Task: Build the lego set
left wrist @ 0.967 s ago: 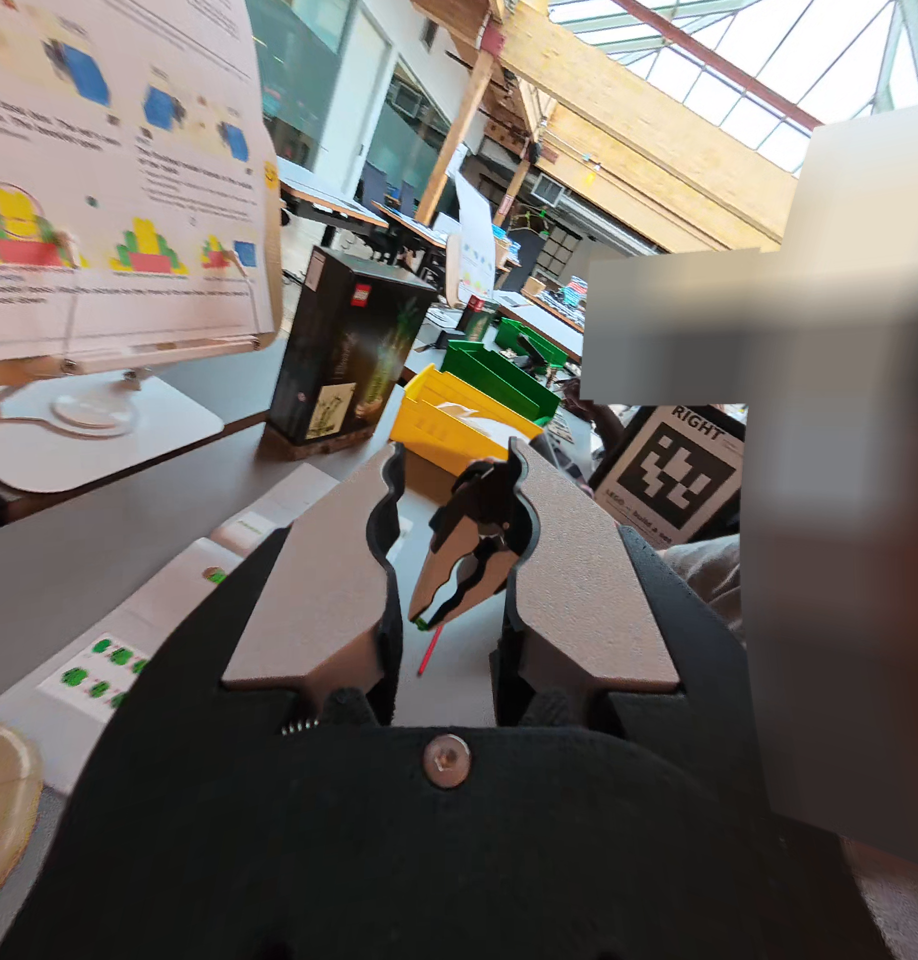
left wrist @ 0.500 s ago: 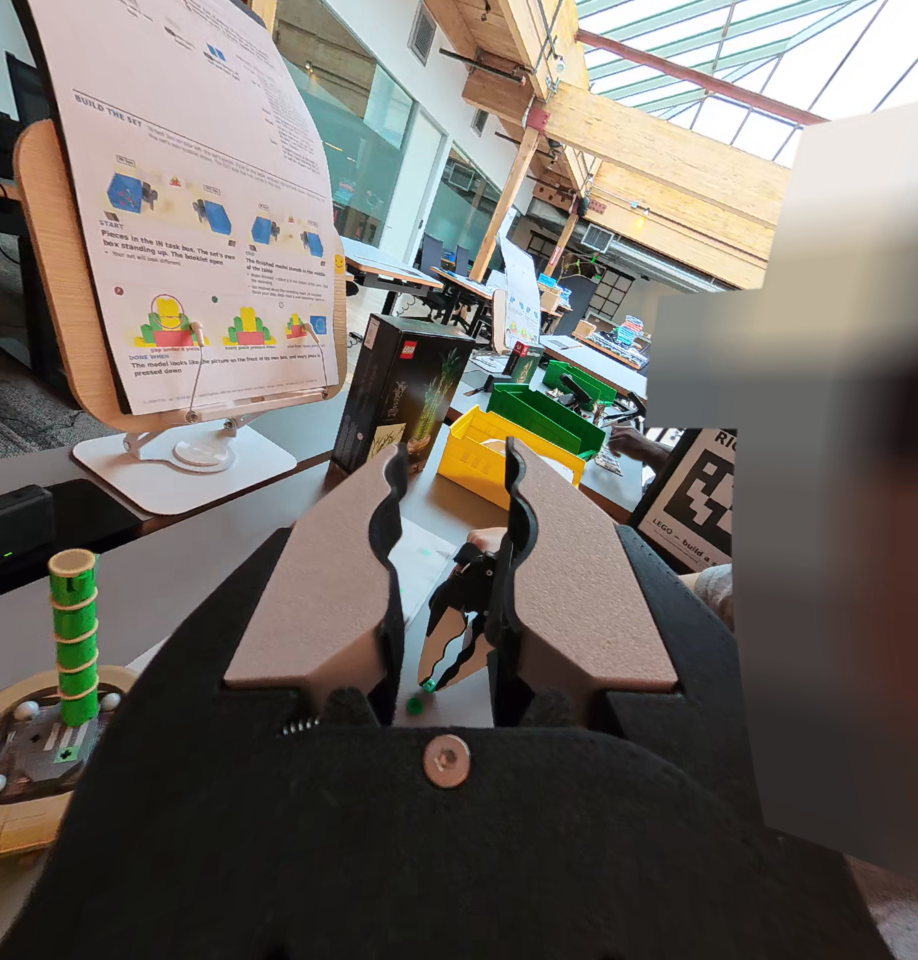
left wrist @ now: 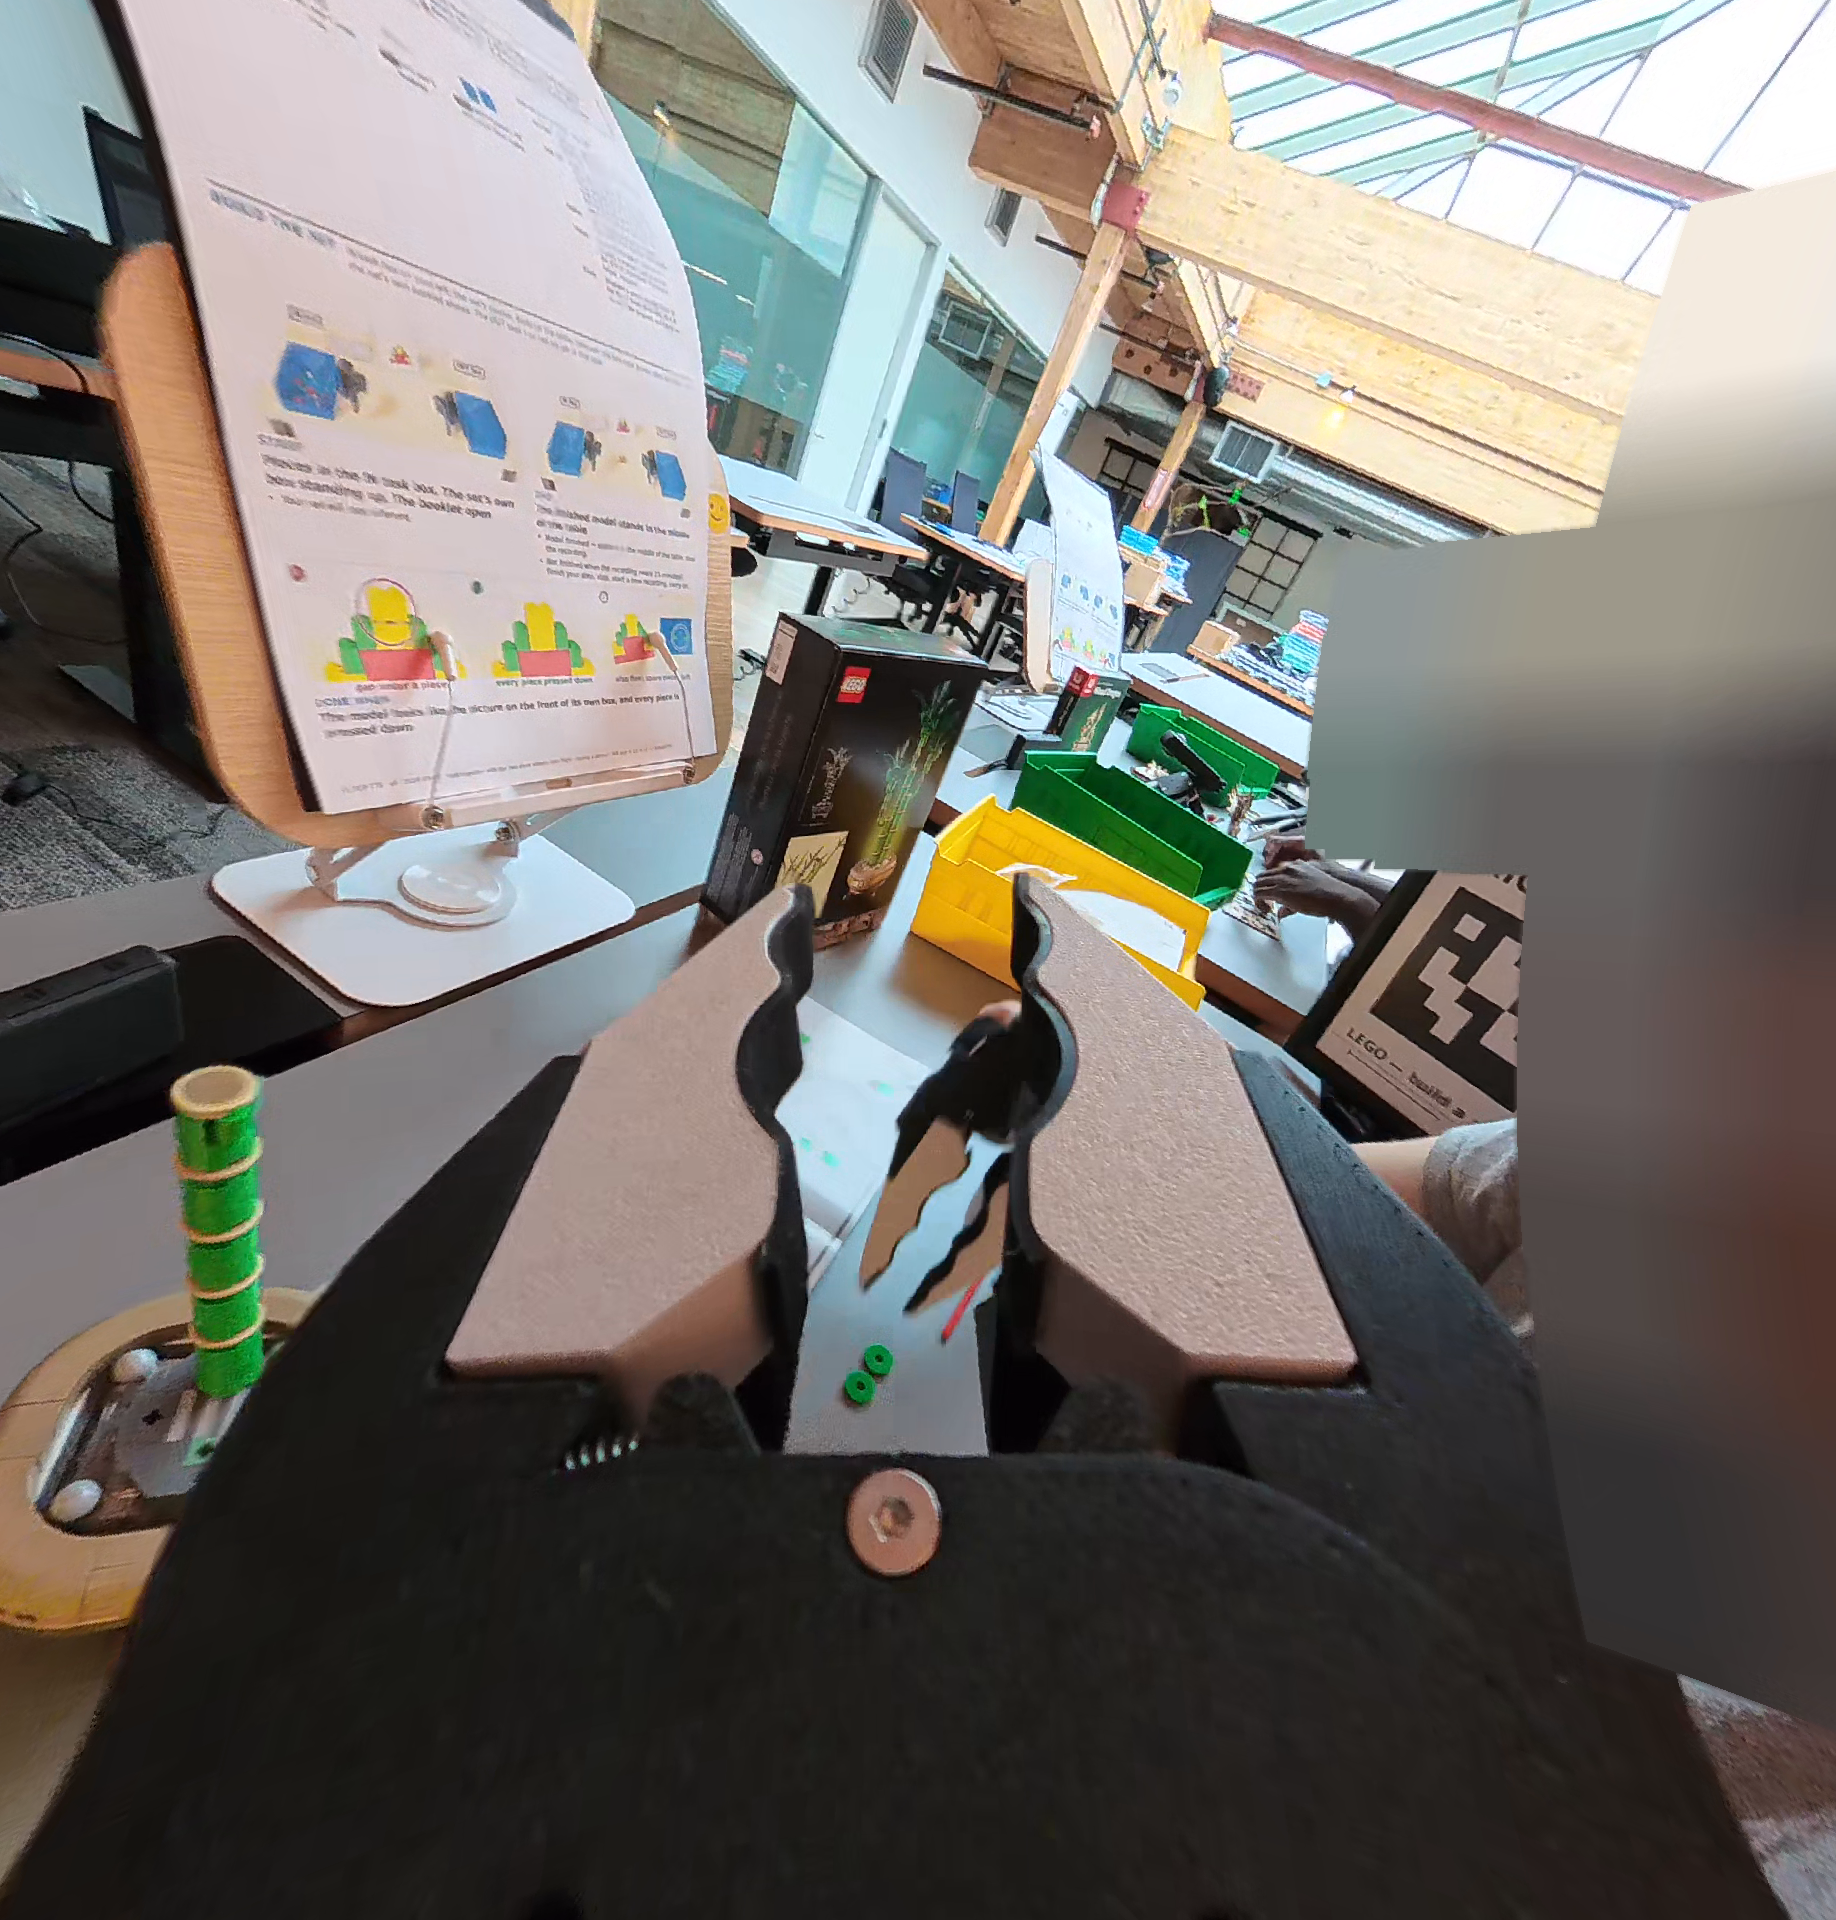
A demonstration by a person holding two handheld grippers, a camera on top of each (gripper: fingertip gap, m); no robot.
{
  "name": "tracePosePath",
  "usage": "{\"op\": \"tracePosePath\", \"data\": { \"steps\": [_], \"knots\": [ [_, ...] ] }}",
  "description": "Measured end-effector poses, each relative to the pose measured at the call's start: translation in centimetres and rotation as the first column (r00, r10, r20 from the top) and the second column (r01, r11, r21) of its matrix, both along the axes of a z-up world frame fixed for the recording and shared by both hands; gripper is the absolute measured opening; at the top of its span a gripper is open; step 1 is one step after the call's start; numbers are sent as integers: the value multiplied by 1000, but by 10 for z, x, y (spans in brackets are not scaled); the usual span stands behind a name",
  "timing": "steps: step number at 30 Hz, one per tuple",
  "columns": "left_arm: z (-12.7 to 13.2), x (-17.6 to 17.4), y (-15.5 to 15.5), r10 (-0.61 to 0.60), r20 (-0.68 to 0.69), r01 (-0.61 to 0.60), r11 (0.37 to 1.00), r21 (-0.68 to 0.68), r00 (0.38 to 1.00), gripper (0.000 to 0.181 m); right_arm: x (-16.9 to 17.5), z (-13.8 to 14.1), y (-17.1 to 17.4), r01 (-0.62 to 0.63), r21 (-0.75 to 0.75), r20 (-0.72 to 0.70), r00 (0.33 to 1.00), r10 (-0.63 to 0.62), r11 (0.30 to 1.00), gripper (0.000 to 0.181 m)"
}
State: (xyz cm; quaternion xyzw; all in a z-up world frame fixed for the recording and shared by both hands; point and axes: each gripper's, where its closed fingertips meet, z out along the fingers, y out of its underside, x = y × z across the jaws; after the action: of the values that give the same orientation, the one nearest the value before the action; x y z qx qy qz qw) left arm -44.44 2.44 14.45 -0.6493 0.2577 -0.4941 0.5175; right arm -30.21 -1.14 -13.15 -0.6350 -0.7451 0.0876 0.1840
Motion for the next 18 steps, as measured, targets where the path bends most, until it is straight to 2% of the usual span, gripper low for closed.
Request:
{"op": "tracePosePath", "data": {
  "steps": [1, 3, 5, 7, 10, 12, 14, 16, 18],
  "knots": [
    [2, -6, 0, 26, 0, -26, 1000, 10, 1000, 36, 10, 20, 13, 48, 41, -54, 997, -46, 998, 25],
    [6, -23, 4, 123, -15, -123, 992, 37, 992, 36, 35, 72, 43, 203, 136, -228, 959, -169, 970, 25],
    [6, -46, 11, 278, -54, -275, 959, 67, 959, 38, 65, 130, 67, 383, 183, -441, 855, -272, 906, 24],
    [2, -72, 20, 450, -123, -440, 893, 99, 885, 40, 97, 180, 82, 527, 226, -614, 730, -301, 819, 26],
    [-6, -91, 17, 544, -215, -528, 839, 128, 811, 49, 139, 240, 90, 698, 331, -775, 585, -238, 635, 30],
    [-9, -103, 15, 586, -248, -573, 809, 129, 771, 53, 151, 272, 82, 758, 349, -848, 505, -159, 551, 31],
    [-14, -121, 15, 652, -297, -641, 753, 150, 697, 55, 157, 300, 68, 798, 333, -906, 419, -64, 503, 31],
    [-24, -145, 14, 711, -373, -704, 686, 183, 596, 57, 160, 319, 54, 818, 319, -937, 349, 27, 478, 32],
    [-37, -168, 11, 742, -455, -751, 627, 209, 492, 61, 165, 332, 44, 837, 326, -943, 319, 93, 440, 34]
  ]
}}
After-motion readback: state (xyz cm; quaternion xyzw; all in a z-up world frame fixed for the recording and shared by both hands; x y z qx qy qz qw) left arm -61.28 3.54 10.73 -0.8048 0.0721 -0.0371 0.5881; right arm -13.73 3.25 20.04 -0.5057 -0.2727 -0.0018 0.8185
